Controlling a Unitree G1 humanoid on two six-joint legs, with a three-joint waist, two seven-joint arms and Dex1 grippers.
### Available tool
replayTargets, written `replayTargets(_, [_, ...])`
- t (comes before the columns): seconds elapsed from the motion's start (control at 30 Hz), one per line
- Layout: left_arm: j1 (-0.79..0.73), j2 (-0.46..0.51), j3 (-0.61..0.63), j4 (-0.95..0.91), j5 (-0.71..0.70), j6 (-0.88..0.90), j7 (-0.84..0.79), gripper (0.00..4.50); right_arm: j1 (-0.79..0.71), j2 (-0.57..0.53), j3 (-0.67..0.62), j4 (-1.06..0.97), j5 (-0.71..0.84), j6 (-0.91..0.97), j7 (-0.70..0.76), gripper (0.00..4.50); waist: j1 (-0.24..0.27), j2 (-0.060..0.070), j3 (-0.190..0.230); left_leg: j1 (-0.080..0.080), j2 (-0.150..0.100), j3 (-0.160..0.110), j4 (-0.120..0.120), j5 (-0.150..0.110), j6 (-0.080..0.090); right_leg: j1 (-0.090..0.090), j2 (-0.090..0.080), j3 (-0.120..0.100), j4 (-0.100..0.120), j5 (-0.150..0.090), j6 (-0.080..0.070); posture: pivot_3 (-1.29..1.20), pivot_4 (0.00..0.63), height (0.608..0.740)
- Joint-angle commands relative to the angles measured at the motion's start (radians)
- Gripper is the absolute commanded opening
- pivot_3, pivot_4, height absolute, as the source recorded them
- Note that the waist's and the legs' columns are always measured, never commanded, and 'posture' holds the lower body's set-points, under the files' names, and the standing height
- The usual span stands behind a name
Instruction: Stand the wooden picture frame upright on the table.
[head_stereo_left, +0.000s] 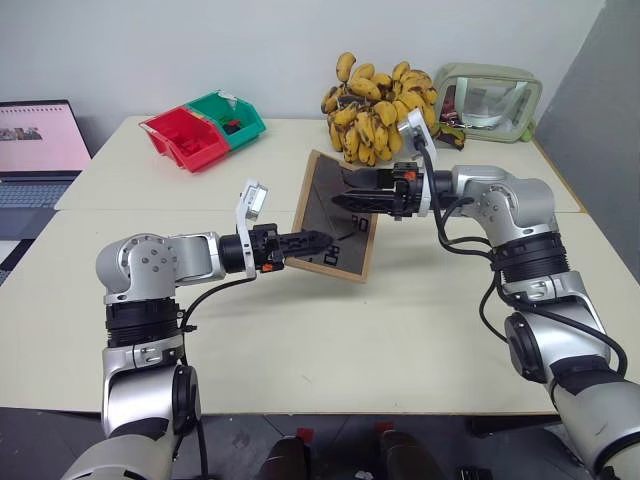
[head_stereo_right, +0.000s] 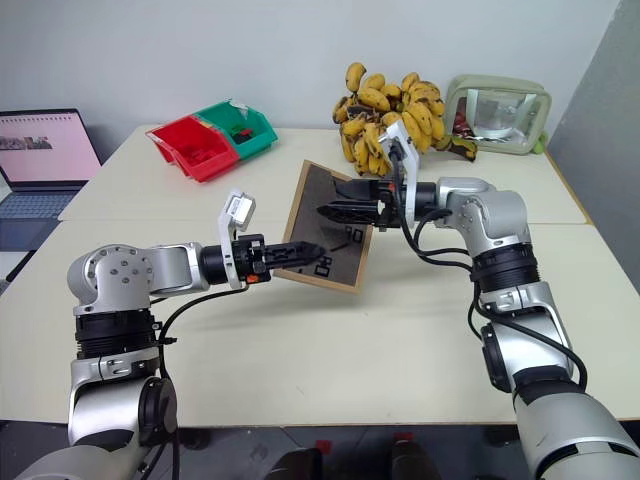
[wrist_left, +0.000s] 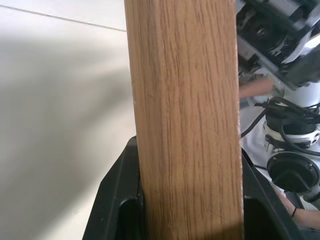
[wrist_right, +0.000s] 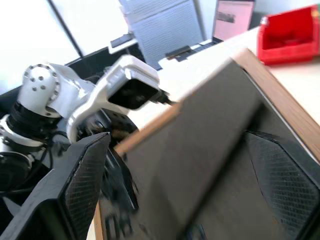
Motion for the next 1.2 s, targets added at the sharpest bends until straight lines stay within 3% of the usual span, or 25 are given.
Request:
replayTargets(0.03, [-0.016, 0.016, 0.007, -0.046, -0.035, -0.038, -0.027, 1.28, 0.005, -0.021, -0.013, -0.141, 0.067, 0.081, 0.021, 4.49, 0.000, 0.000, 0.000, 0.000, 0.000, 0.000, 0.000, 0.000, 0.000, 0.000, 0.000, 0.000, 0.000, 0.000, 0.000, 0.00, 0.150, 0.740])
replayTargets(0.3, [0.016, 0.024, 0.020, -0.069, -0.064, -0.022, -0.017, 1.28, 0.105, -0.122, -0.096, -0.405, 0.245, 0.308, -0.006, 4.49, 0.003, 0.000, 0.000, -0.001, 0.000, -0.001, 0.000, -0.001, 0.001, 0.000, -0.001, 0.000, 0.000, 0.000, 0.000, 0.00, 0.150, 0.740])
replayTargets(0.47, [0.021, 0.017, 0.007, -0.075, -0.080, -0.021, -0.012, 1.28, 0.160, -0.159, -0.108, -0.460, 0.246, 0.312, -0.064, 4.49, 0.000, 0.000, 0.000, 0.000, 0.000, -0.001, 0.001, -0.002, 0.003, 0.000, 0.000, 0.000, 0.000, 0.000, 0.000, 0.00, 0.150, 0.740])
replayTargets(0.6, [0.025, 0.005, 0.040, -0.077, -0.104, 0.004, 0.010, 1.28, 0.249, -0.256, -0.127, -0.506, 0.189, 0.255, -0.116, 4.49, 0.004, 0.000, 0.000, -0.001, 0.000, -0.001, 0.001, -0.002, 0.003, 0.000, -0.001, 0.000, 0.000, 0.000, 0.000, 0.00, 0.150, 0.740])
replayTargets(0.83, [0.055, -0.001, 0.096, -0.101, -0.172, 0.114, 0.055, 1.28, 0.455, -0.432, -0.055, -0.532, -0.108, -0.254, -0.115, 4.49, 0.012, 0.000, 0.000, -0.003, -0.001, 0.000, 0.002, -0.002, 0.003, -0.001, 0.000, -0.001, 0.000, 0.000, 0.001, 0.00, 0.150, 0.740])
replayTargets(0.93, [0.075, 0.020, 0.084, -0.078, -0.265, 0.140, 0.090, 1.28, 0.545, -0.437, 0.007, -0.369, -0.405, -0.911, -0.261, 4.49, 0.008, -0.001, 0.000, -0.003, 0.000, 0.000, 0.003, -0.002, 0.003, -0.001, 0.000, -0.001, 0.000, 0.000, 0.001, 0.00, 0.150, 0.740])
replayTargets(1.0, [0.084, 0.042, 0.053, -0.074, -0.313, 0.140, 0.119, 1.28, 0.547, -0.432, 0.039, -0.232, -0.558, -1.230, -0.396, 4.49, 0.003, -0.001, 0.000, -0.002, 0.000, 0.001, 0.003, -0.002, 0.003, 0.000, 0.000, 0.000, 0.001, 0.000, 0.001, 0.00, 0.150, 0.740])
replayTargets(1.1, [0.063, 0.052, 0.043, -0.002, -0.414, 0.140, 0.197, 1.28, 0.518, -0.408, 0.061, -0.077, -0.773, -1.571, -0.649, 4.49, 0.001, -0.001, 0.000, -0.001, -0.001, 0.002, 0.003, 0.000, 0.000, 0.000, 0.000, 0.001, 0.001, 0.000, 0.001, 0.00, 0.150, 0.740])
replayTargets(1.2, [0.049, 0.057, 0.032, 0.049, -0.523, 0.140, 0.276, 1.28, 0.482, -0.381, 0.075, -0.001, -0.978, -1.759, -0.888, 4.49, -0.001, -0.001, 0.000, 0.000, 0.000, 0.002, 0.004, 0.001, -0.001, 0.000, 0.000, 0.002, 0.002, 0.000, 0.001, 0.00, 0.150, 0.740])
